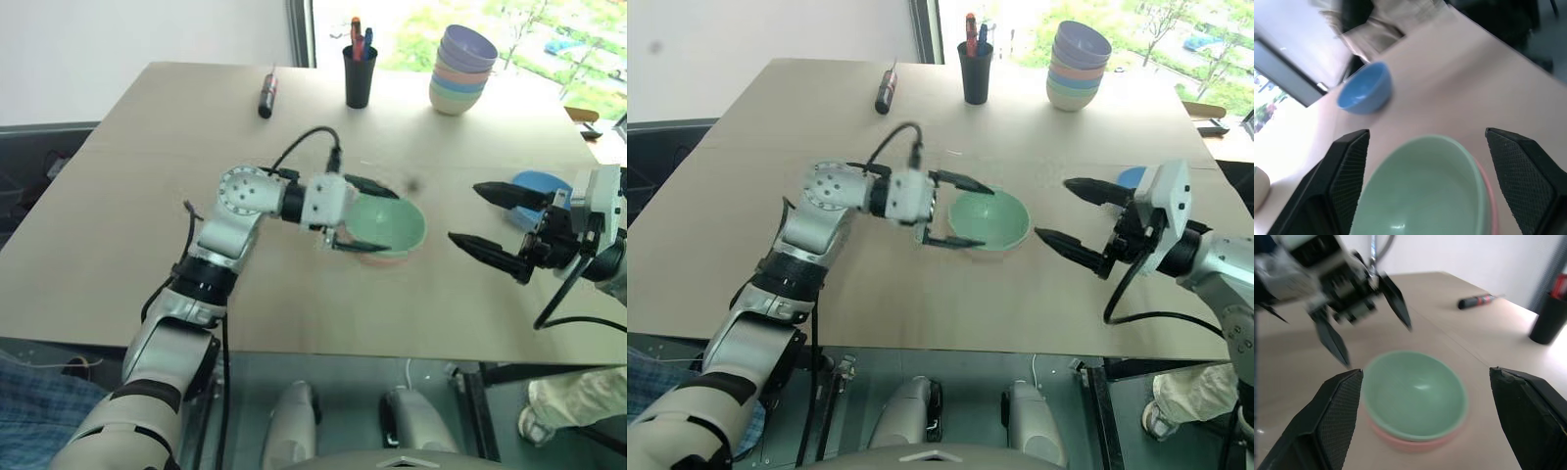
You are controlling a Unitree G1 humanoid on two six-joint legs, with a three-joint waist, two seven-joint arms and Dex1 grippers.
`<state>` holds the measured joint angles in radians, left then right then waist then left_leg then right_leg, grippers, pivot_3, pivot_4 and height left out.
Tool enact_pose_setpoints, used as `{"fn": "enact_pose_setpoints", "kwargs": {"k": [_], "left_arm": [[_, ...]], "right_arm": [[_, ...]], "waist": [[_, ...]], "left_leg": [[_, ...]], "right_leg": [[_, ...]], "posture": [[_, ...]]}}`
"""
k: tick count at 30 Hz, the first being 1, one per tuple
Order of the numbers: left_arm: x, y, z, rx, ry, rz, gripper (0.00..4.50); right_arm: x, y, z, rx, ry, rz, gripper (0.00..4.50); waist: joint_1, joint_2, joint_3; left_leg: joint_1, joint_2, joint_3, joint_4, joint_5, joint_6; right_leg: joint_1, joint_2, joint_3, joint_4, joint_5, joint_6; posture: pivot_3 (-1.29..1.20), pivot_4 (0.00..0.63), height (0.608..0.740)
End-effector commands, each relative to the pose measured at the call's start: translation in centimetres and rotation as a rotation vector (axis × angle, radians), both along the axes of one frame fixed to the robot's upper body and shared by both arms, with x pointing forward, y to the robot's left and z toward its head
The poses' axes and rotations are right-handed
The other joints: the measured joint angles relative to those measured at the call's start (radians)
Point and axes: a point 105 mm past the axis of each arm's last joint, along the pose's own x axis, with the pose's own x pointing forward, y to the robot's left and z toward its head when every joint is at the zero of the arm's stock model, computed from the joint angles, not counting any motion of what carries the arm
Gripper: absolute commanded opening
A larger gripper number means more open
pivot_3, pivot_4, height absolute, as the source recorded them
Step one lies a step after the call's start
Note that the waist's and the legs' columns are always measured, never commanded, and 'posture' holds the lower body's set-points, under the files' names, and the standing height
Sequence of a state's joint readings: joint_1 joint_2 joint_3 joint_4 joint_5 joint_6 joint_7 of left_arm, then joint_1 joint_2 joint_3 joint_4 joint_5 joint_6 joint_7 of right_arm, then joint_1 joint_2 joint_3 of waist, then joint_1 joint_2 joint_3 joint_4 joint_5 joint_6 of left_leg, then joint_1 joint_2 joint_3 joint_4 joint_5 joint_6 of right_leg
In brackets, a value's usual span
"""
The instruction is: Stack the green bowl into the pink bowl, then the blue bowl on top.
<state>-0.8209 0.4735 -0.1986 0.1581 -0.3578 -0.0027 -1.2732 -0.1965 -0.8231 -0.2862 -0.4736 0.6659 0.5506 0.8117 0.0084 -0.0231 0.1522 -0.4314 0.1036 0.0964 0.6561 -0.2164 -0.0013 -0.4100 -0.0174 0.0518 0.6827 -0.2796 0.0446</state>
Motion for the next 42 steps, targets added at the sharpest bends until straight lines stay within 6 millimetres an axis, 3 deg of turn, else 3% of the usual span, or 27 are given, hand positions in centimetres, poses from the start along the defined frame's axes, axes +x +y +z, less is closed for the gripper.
{"fn": "enact_pose_setpoints", "kwargs": {"k": [1, 7, 10, 21, 24, 30, 33, 38, 42], "left_arm": [[0.1, 1.4, 2.9, -0.215, 0.157, 0.076, 4.04], [-0.3, 3.3, 3.6, -0.354, 0.369, 0.084, 4.04], [-0.5, 3.9, 4.0, -0.406, 0.443, 0.075, 4.04], [-1.5, 3.6, 4.7, -0.455, 0.432, 0.046, 4.04], [-1.8, 3.5, 4.9, -0.461, 0.420, 0.041, 4.06], [-1.9, 3.8, 5.1, -0.472, 0.405, 0.061, 4.06], [-1.9, 4.0, 4.9, -0.479, 0.410, 0.074, 4.06], [-1.7, 4.1, 4.5, -0.472, 0.409, 0.092, 4.06], [-0.7, 5.3, 3.7, -0.482, 0.398, 0.177, 4.06]], "right_arm": [[2.4, -2.8, -0.2, -0.117, -0.015, -0.175, 4.37], [5.5, -7.1, -2.6, -0.270, 0.086, -0.403, 4.37], [6.7, -8.2, -3.6, -0.333, 0.119, -0.442, 4.37], [10.7, -12.0, -8.4, -0.475, 0.323, -0.485, 4.37], [11.2, -12.3, -9.0, -0.525, 0.332, -0.480, 3.69], [11.6, -12.2, -9.5, -0.533, 0.342, -0.452, 1.13], [11.7, -12.1, -9.5, -0.538, 0.334, -0.444, 0.16], [11.4, -11.7, -9.8, -0.551, 0.351, -0.405, 0.01], [11.2, -11.0, -8.9, -0.603, 0.271, -0.372, 0.01]], "waist": [[-0.001, 0.000, 0.000], [0.000, 0.000, 0.000], [-0.001, 0.001, 0.000], [-0.007, 0.001, 0.001], [-0.015, 0.002, 0.001], [-0.022, 0.002, 0.001], [-0.022, 0.001, 0.001], [-0.022, 0.001, 0.000], [-0.022, 0.001, 0.000]], "left_leg": [[0.000, 0.000, 0.000, 0.001, 0.000, 0.000], [0.000, 0.000, 0.000, 0.001, 0.000, 0.000], [0.000, 0.000, 0.000, 0.002, 0.000, 0.000], [0.000, 0.000, 0.000, 0.001, 0.000, 0.000], [0.000, 0.000, 0.001, 0.001, 0.002, -0.004], [0.000, 0.000, 0.001, 0.000, 0.003, -0.005], [0.001, 0.000, 0.001, 0.001, 0.003, -0.005], [0.001, 0.000, 0.000, 0.001, 0.003, -0.005], [0.001, 0.000, 0.000, 0.001, 0.003, -0.005]], "right_leg": [[0.000, 0.000, 0.000, 0.001, 0.000, 0.000], [0.000, 0.000, 0.000, 0.001, 0.000, 0.000], [0.000, 0.000, 0.000, 0.001, 0.000, 0.000], [0.000, 0.000, 0.000, 0.000, 0.000, 0.000], [0.000, 0.000, 0.000, -0.001, 0.000, 0.000], [0.000, 0.000, 0.000, -0.001, 0.000, 0.000], [0.001, 0.000, 0.000, -0.001, 0.000, 0.000], [0.001, 0.000, 0.000, -0.001, 0.000, 0.000], [0.001, 0.000, 0.000, -0.001, 0.000, 0.000]], "posture": [[0.00, 0.150, 0.740], [0.00, 0.150, 0.740], [0.00, 0.150, 0.740], [0.00, 0.150, 0.740], [0.00, 0.150, 0.740], [0.00, 0.150, 0.740], [0.00, 0.150, 0.740], [0.00, 0.150, 0.740], [0.00, 0.150, 0.740]]}}
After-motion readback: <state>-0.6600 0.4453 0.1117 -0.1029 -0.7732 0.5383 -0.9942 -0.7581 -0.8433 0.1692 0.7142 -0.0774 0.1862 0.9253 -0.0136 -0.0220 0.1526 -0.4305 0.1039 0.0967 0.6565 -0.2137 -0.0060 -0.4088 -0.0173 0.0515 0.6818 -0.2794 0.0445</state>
